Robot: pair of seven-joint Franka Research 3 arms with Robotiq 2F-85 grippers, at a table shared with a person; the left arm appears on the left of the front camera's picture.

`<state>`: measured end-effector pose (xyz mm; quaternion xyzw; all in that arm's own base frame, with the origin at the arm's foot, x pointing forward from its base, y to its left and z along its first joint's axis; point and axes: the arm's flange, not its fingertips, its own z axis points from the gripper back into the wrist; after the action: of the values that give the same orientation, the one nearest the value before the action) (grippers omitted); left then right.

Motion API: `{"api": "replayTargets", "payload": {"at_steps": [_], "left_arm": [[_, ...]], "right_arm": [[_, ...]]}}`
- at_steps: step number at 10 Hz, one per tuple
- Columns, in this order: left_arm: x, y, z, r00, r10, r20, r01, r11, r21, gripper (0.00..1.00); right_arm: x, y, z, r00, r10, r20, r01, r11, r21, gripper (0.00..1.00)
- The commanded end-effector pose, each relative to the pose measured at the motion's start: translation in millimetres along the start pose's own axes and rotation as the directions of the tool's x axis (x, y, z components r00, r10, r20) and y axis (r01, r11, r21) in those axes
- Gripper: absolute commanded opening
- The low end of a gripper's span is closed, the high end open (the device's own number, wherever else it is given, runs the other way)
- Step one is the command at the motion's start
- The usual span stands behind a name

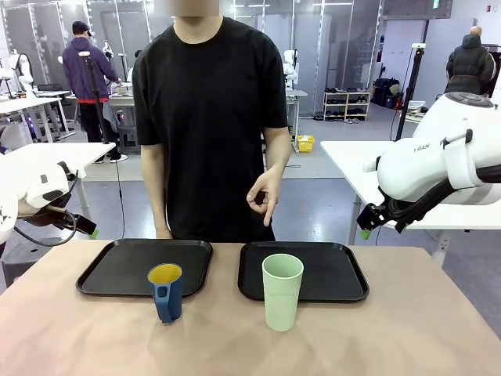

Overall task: Sort and store the cups by type.
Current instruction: Pick up the Reusable plastic cup.

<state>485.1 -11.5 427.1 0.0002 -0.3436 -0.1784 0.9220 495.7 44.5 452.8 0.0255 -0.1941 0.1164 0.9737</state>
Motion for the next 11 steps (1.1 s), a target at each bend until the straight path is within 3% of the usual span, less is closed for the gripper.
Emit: {"api": "replayTargets", "payload": {"at_steps": [1,2,3,5,7,8,10,11], "left_arm": [[1,1,1,1.0,-0.016,-0.009,0.016,1.0,0.007,1.0],[1,1,1,1.0,-0.016,-0.009,0.016,1.0,0.007,1.0],[1,1,1,1.0,-0.016,-0.009,0.016,1.0,0.007,1.0],[1,1,1,1.0,-0.016,-0.009,0.016,1.0,0.007,1.0],[1,1,1,1.0,-0.016,-0.009,0.016,1.0,0.007,1.0],[1,1,1,1.0,-0.016,-0.009,0.016,1.0,0.007,1.0],[1,1,1,1.0,-0.016,-0.009,0.016,1.0,0.007,1.0],[1,1,1,1.0,-0.016,-0.009,0.016,1.0,0.007,1.0]], "right_arm": [[0,-2,0,1.0,0.0,0.006,0.0,1.0,0.008,1.0],[0,0,0,1.0,0.0,0.0,0.0,1.0,0.0,1.0],[5,5,15,0.98,0.197,0.018,-0.196,0.98,-0.033,1.0],[18,10,44,0.869,0.496,-0.006,-0.495,0.866,-0.072,1.0],[27,19,61,0.717,0.697,-0.012,-0.697,0.717,-0.031,1.0],[26,24,67,0.596,0.802,-0.037,-0.801,0.597,0.033,1.0],[24,29,77,0.391,0.919,-0.044,-0.92,0.392,0.019,1.0],[23,28,78,0.35,0.936,-0.03,-0.936,0.35,0.029,1.0]]}}
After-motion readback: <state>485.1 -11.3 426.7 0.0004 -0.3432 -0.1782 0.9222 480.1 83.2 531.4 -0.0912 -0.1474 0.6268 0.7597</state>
